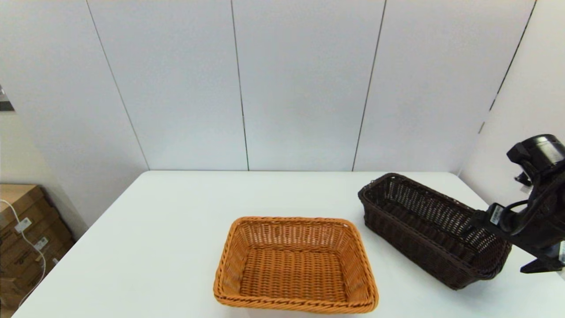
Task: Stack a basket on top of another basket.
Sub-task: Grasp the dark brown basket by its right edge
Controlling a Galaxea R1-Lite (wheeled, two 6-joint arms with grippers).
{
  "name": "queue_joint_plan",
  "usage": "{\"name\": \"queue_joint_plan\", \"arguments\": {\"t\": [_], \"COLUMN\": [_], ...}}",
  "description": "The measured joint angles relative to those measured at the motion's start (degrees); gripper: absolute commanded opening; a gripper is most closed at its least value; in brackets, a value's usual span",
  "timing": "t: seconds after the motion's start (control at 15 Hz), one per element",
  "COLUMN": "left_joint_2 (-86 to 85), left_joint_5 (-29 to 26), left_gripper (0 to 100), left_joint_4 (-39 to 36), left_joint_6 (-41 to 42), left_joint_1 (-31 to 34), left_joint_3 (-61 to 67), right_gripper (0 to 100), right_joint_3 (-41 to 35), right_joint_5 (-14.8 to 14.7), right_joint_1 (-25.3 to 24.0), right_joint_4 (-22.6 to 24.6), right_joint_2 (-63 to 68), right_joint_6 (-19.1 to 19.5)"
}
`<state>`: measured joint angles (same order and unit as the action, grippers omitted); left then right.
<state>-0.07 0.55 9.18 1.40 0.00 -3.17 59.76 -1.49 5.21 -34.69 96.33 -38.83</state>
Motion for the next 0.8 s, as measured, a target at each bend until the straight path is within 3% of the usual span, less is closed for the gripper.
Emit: {"name": "queue_joint_plan", "arguments": {"t": [0.27, 0.8], "left_joint_2": [0.0, 0.0], "left_joint_5": [0.0, 0.0], "left_gripper": [100, 100], "left_joint_4": [0.0, 0.0], "left_joint_6": [0.0, 0.0], "left_joint_1": [0.0, 0.0], "left_joint_3": [0.0, 0.0], "right_gripper": [100, 100], "right_joint_3": [0.9, 3.1], "right_joint_5": [0.0, 0.0], "right_joint_1": [0.9, 7.9], "right_joint_4": [4.1, 5.1], "right_joint_2": [6.7, 15.6], "right_joint_6": [-2.4, -2.9]}}
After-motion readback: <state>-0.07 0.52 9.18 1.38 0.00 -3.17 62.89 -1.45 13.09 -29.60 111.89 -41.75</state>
